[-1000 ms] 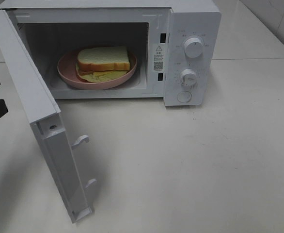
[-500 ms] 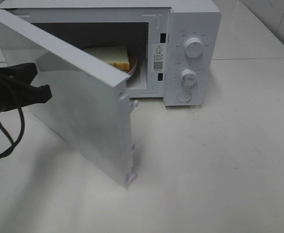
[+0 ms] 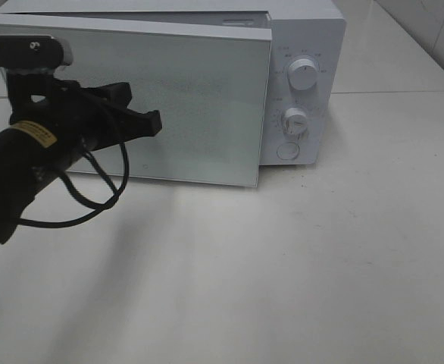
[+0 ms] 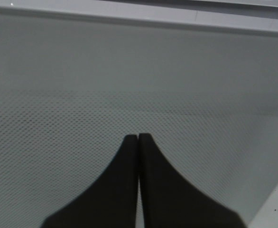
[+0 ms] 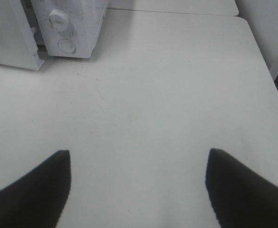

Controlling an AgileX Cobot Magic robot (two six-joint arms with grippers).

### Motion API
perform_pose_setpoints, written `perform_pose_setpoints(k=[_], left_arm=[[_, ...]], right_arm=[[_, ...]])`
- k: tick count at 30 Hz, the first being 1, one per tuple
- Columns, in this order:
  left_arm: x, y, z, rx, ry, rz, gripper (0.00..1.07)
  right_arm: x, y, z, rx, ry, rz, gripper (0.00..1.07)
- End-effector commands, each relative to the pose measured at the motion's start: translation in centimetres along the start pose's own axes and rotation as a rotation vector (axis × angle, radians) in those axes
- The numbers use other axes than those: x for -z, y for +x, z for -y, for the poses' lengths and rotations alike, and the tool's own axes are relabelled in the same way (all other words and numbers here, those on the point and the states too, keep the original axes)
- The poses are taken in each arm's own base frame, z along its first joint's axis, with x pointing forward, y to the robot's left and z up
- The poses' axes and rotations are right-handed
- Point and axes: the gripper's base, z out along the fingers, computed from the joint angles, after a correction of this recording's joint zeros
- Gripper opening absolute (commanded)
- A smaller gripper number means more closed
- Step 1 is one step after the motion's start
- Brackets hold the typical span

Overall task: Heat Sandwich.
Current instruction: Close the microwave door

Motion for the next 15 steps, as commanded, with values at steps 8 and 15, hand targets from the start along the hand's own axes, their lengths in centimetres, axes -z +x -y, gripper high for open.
perform_pose_setpoints(k=[8, 15], left_arm=[[-4.0, -1.1, 2.8, 0.017, 0.035, 0.039, 0.0], [-6.2, -1.8, 3.6, 0.047, 0.033, 0.053, 0.0]], right_arm=[[0.3, 0.2, 0.0, -0.009, 0.005, 0.033, 0.75], [0.3, 0.2, 0.0, -0.01, 0.003, 0.033, 0.75]])
